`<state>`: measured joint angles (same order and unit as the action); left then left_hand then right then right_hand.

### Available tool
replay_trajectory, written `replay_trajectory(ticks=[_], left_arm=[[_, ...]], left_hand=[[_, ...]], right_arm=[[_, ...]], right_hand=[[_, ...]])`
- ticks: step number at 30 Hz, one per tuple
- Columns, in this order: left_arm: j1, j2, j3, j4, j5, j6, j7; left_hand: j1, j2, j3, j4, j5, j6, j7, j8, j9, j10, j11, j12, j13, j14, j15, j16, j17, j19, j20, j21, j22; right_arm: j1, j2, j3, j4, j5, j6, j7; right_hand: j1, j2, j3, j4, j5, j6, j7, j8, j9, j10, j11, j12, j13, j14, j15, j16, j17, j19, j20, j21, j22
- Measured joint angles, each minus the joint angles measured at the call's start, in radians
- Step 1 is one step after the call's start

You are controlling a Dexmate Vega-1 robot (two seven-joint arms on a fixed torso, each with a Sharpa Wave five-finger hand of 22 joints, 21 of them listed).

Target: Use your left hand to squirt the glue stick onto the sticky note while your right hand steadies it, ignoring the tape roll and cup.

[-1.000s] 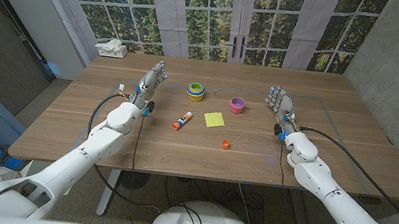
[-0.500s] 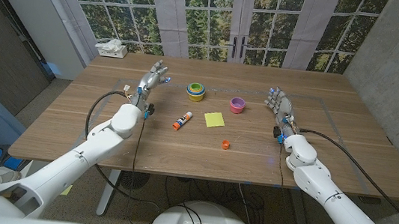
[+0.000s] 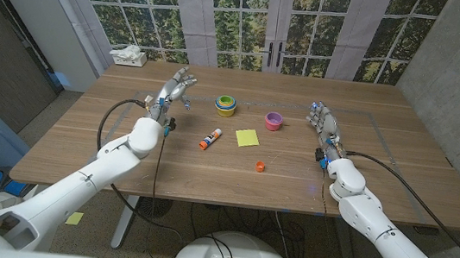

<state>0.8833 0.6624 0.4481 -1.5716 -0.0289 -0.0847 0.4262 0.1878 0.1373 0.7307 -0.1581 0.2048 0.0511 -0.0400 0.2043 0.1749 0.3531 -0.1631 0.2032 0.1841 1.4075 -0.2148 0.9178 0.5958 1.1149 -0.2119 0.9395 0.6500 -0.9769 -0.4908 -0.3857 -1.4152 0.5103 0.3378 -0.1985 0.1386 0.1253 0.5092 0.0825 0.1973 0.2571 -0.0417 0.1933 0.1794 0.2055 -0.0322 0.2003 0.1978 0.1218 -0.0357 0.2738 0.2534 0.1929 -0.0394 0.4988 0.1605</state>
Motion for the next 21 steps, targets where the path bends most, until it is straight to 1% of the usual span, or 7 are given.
replay_trajectory(ticks=[7,10,12,14,16,17,21], left_arm=[[-0.002,0.041,0.009,-0.052,0.058,0.083,-0.032],[-0.007,0.063,0.017,-0.079,0.092,0.124,-0.045],[-0.012,0.078,0.025,-0.097,0.108,0.141,-0.049],[-0.017,0.094,0.034,-0.118,0.145,0.176,-0.057],[-0.020,0.103,0.040,-0.130,0.170,0.198,-0.062],[-0.023,0.116,0.048,-0.146,0.187,0.211,-0.065],[-0.026,0.123,0.052,-0.155,0.234,0.246,-0.082]], left_hand=[[0.084,-0.007,0.034,-0.034,0.000,0.051,-0.059,0.000,0.000,-0.054,-0.021,-0.015,0.000,-0.040,-0.004,0.008,-0.016,-0.073,0.036,0.000,0.006],[0.153,-0.021,0.047,-0.047,-0.004,0.067,-0.086,0.000,0.000,-0.070,-0.024,-0.015,0.000,-0.063,-0.002,0.018,-0.021,-0.100,0.047,0.000,0.003],[0.209,-0.037,0.056,-0.048,-0.011,0.082,-0.100,0.000,0.000,-0.075,-0.025,-0.015,0.000,-0.076,-0.004,0.028,-0.021,-0.118,0.054,0.000,0.003],[0.312,-0.074,0.056,-0.048,-0.020,0.098,-0.116,0.000,0.000,-0.086,-0.024,-0.015,0.000,-0.098,-0.004,0.044,-0.024,-0.137,0.060,0.005,-0.003],[0.395,-0.101,0.053,-0.045,-0.024,0.114,-0.132,0.000,0.000,-0.088,-0.022,-0.015,0.000,-0.115,-0.004,0.055,-0.027,-0.154,0.069,0.010,-0.006],[0.427,-0.111,0.047,-0.045,-0.024,0.119,-0.137,0.000,0.000,-0.091,-0.019,-0.015,0.000,-0.122,-0.005,0.059,-0.030,-0.165,0.071,0.011,-0.006],[0.570,-0.158,0.003,-0.043,-0.028,0.135,-0.153,0.000,0.005,-0.091,-0.019,-0.015,0.004,-0.150,-0.006,0.074,-0.042,-0.187,0.081,0.030,-0.011]], right_arm=[[-0.022,0.000,0.005,-0.022,-0.011,0.008,-0.020],[-0.031,0.001,0.006,-0.031,-0.014,0.010,-0.026],[-0.038,0.002,0.008,-0.038,-0.024,0.016,-0.044],[-0.044,0.004,0.009,-0.043,-0.027,0.018,-0.050],[-0.051,0.005,0.010,-0.048,-0.031,0.020,-0.057],[-0.054,0.006,0.010,-0.051,-0.035,0.023,-0.065],[-0.066,0.010,0.012,-0.062,-0.038,0.024,-0.069]], right_hand=[[0.000,0.000,-0.004,-0.004,0.000,-0.004,-0.004,0.000,0.000,0.000,0.000,0.000,0.000,0.004,-0.004,0.004,0.005,0.006,0.005,0.000,0.000],[0.000,0.000,-0.004,-0.004,0.000,-0.004,-0.003,0.000,0.000,0.000,0.000,0.000,0.000,0.007,0.000,0.004,0.005,0.009,0.002,0.000,0.000],[0.000,0.000,-0.004,-0.004,0.000,-0.004,-0.003,0.000,0.000,0.000,0.000,0.000,0.000,0.007,0.000,0.004,0.005,0.009,0.002,0.000,0.000],[0.000,0.000,-0.004,-0.004,-0.005,-0.004,-0.003,0.000,0.000,0.004,0.004,0.000,0.000,0.007,0.000,0.004,0.005,0.009,0.002,0.000,0.000],[0.000,0.000,-0.004,-0.004,-0.005,-0.004,-0.003,0.000,0.000,0.004,0.004,0.000,0.000,0.007,0.000,0.004,0.005,0.009,0.002,0.000,0.000],[0.000,0.000,-0.004,-0.004,-0.005,-0.004,-0.003,0.000,0.000,0.004,0.004,0.000,0.000,0.007,0.000,0.004,0.005,0.009,0.002,0.000,0.000],[0.000,0.000,-0.007,-0.007,-0.005,-0.004,-0.003,0.000,0.000,0.004,0.004,0.000,0.000,0.007,0.000,0.004,0.005,0.013,-0.002,-0.007,0.000]])
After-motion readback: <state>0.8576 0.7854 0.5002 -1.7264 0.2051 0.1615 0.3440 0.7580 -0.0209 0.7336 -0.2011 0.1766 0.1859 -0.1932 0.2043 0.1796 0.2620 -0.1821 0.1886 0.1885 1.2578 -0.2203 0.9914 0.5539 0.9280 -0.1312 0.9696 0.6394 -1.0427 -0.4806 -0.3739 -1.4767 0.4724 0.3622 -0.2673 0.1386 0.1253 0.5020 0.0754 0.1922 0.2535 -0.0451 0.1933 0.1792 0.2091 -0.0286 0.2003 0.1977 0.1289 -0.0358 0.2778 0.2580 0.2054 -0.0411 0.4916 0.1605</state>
